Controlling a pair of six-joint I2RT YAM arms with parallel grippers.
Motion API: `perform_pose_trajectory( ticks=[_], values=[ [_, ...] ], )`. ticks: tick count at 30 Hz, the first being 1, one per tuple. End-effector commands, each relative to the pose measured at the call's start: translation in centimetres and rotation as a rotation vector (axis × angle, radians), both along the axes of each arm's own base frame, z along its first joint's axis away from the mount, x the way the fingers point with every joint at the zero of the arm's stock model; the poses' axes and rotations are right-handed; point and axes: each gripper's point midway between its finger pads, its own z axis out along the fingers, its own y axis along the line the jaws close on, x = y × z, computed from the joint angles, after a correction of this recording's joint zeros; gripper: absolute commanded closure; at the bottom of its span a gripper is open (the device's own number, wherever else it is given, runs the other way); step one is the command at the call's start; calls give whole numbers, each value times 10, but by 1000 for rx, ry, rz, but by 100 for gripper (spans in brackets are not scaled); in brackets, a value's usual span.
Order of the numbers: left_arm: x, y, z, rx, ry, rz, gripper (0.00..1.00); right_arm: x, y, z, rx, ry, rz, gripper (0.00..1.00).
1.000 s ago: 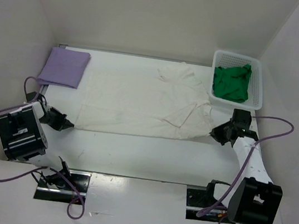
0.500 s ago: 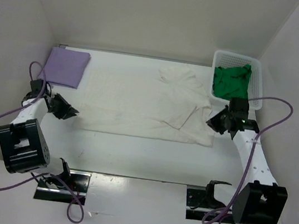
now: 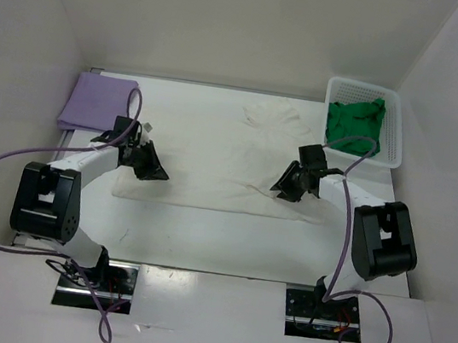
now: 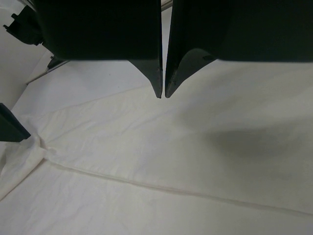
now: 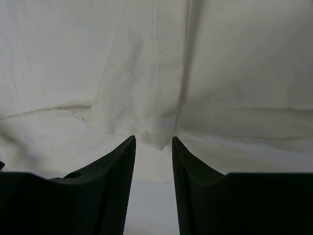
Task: Fold and stack the t-shirts
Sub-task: Fold the flattened tshirt in 1/3 of the way
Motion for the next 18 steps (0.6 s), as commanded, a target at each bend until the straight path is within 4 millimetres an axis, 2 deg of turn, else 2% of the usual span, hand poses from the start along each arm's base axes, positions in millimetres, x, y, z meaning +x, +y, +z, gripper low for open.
perform_pose_trajectory(
  ticks=[1, 2, 7, 11, 13, 18],
  values=[
    [10, -7, 5, 6, -49, -18, 90, 15, 5, -1, 17, -51, -27, 58],
    [7, -5, 2, 14, -40, -13, 89, 12, 8, 2, 20, -59, -18, 58],
    [4, -5, -1, 10, -26, -6, 88, 1, 7, -10, 17, -33, -36, 58],
    [3, -4, -5, 20, -8, 0, 87, -1, 10, -19, 28, -7, -25, 65],
    [3, -4, -5, 20, -8, 0, 87, 6, 14, -15, 44, -19, -17, 75],
    [1, -2, -10, 28, 11, 4, 87, 12, 16, -11, 43, -34, -8, 73]
  ],
)
